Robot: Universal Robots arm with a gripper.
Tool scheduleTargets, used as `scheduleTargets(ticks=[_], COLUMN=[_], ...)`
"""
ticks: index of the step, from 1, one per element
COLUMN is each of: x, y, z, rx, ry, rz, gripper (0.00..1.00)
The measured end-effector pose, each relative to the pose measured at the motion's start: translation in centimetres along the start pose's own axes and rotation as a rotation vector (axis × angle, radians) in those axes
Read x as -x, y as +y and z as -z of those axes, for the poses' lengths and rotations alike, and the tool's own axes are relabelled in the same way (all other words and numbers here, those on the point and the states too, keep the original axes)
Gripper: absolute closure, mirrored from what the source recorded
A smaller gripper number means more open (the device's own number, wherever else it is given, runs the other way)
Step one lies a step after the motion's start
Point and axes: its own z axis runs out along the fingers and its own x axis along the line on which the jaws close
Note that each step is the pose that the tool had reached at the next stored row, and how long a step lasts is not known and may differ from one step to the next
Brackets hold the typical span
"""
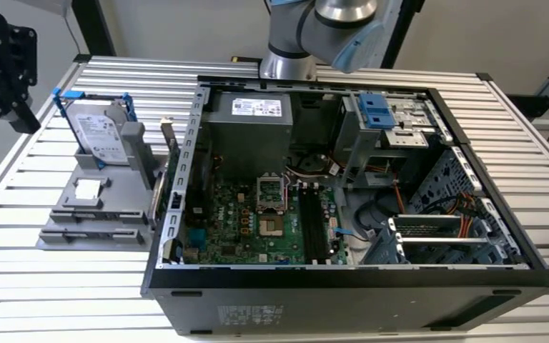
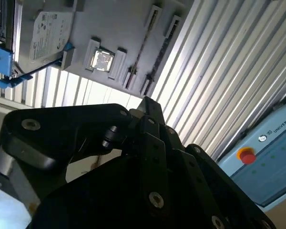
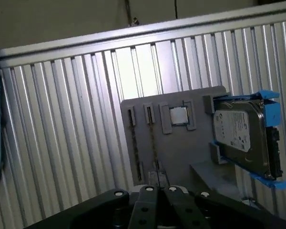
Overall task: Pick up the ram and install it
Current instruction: 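Pick up the ram and move it above insertion slot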
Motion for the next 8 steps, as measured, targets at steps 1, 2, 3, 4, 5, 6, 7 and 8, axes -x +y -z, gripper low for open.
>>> scheduleTargets(ticks=[1,2,3,4,5,6,7,8], x=[0.0,0.0,0.0,0.0,0.0,0.0,0.0,0.0], y=[0.0,0.0,0.0,0.0,0.0,0.0,0.0,0.0], z=[0.0,0.0,-0.01,-0.01,-0.01,-0.01,-0.01,-0.01], rx=[0.0001,0.0004,0.0005,0.0007,0.0009,0.0011,0.0013,0.0014], ry=[0.0,0.0,-0.0001,-0.0001,-0.0001,0.0,-0.0001,-0.0001], rz=[0.019,0.037,0.055,0.074,0.092,0.11,0.125,0.131], gripper=[1.0,1.0,1.0,1.0,1.0,1.0,1.0,1.0])
